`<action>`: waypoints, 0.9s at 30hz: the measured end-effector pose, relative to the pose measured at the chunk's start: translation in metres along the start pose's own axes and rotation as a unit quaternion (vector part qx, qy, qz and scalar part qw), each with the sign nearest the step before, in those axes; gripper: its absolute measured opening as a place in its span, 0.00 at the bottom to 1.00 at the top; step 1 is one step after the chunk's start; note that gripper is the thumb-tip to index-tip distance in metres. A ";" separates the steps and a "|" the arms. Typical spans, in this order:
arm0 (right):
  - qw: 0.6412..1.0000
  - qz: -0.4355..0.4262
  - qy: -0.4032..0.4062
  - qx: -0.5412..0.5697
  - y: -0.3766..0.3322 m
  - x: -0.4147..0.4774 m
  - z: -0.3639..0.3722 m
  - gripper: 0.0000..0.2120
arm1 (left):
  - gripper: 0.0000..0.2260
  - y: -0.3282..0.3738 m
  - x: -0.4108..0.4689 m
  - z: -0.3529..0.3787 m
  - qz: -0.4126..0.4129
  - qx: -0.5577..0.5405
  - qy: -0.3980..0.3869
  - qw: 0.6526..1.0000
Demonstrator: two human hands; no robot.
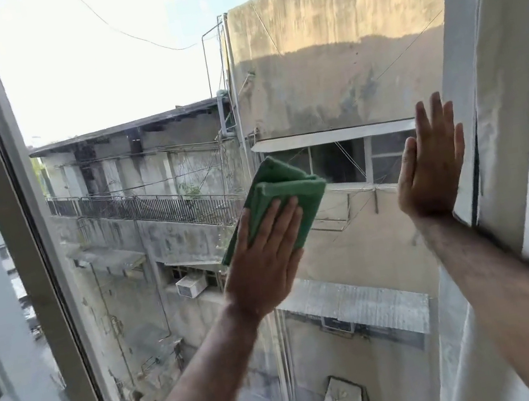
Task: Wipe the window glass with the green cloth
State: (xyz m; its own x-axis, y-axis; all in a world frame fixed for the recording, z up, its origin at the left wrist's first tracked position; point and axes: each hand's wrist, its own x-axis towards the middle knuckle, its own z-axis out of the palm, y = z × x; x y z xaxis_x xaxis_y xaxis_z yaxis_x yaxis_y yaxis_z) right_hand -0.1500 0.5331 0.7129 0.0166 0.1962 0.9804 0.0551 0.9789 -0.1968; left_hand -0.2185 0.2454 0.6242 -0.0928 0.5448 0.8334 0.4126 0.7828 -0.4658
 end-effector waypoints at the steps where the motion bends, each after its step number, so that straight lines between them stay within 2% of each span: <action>1: 1.000 0.001 0.000 0.000 0.000 0.000 0.000 0.25 | 0.31 -0.014 -0.025 0.002 -0.012 0.007 -0.007 1.000; 4: 1.000 0.006 -0.001 -0.001 -0.002 -0.001 -0.001 0.25 | 0.31 -0.074 -0.074 -0.005 -0.078 0.015 -0.023 0.997; 7: 1.000 0.006 -0.001 -0.006 -0.003 -0.001 -0.002 0.25 | 0.31 -0.132 -0.055 -0.019 -0.221 -0.012 0.005 0.975; 9: 1.000 0.007 -0.002 -0.013 -0.003 -0.002 -0.001 0.25 | 0.30 -0.160 -0.007 -0.032 -0.353 -0.030 0.067 0.933; 11: 1.000 0.005 -0.001 -0.020 -0.004 -0.002 -0.001 0.26 | 0.30 -0.179 0.055 -0.045 -0.472 -0.042 0.128 0.871; 12: 1.000 0.004 0.000 -0.023 -0.004 -0.002 0.000 0.26 | 0.30 -0.182 0.088 -0.052 -0.514 -0.050 0.139 0.845; 13: 1.000 0.004 0.000 -0.025 -0.003 -0.003 0.000 0.26 | 0.31 -0.178 0.119 -0.057 -0.530 -0.055 0.142 0.834; 14: 1.000 0.003 0.000 -0.025 -0.003 -0.003 0.000 0.26 | 0.31 -0.167 0.144 -0.060 -0.515 -0.054 0.144 0.843; 15: 1.000 0.002 -0.001 -0.024 -0.002 -0.004 0.000 0.26 | 0.29 -0.147 0.163 -0.059 -0.471 -0.045 0.158 0.867; 17: 1.000 -0.001 0.000 -0.022 -0.001 -0.003 0.000 0.26 | 0.27 -0.094 0.180 -0.052 -0.331 -0.037 0.169 0.928; 19: 1.000 -0.002 -0.002 -0.019 0.000 -0.002 0.001 0.26 | 0.27 -0.039 0.161 -0.039 -0.184 -0.052 0.127 0.973; 21: 1.000 0.000 -0.002 -0.015 0.000 -0.002 0.001 0.25 | 0.28 -0.008 0.117 -0.028 -0.072 -0.062 0.070 0.993; 24: 1.000 0.000 0.000 -0.006 0.000 -0.002 0.001 0.25 | 0.31 -0.013 0.034 -0.014 -0.018 -0.024 0.010 1.000; 27: 1.000 0.003 -0.002 -0.001 -0.002 -0.003 -0.001 0.26 | 0.33 -0.050 -0.039 -0.010 -0.054 0.016 -0.014 0.998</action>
State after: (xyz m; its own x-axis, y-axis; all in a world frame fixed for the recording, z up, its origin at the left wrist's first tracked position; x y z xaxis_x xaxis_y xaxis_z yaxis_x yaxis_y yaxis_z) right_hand -0.1494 0.5310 0.7108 0.0135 0.2016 0.9794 0.0578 0.9777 -0.2020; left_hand -0.2265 0.1815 0.6178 -0.1606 0.4643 0.8710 0.3688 0.8468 -0.3834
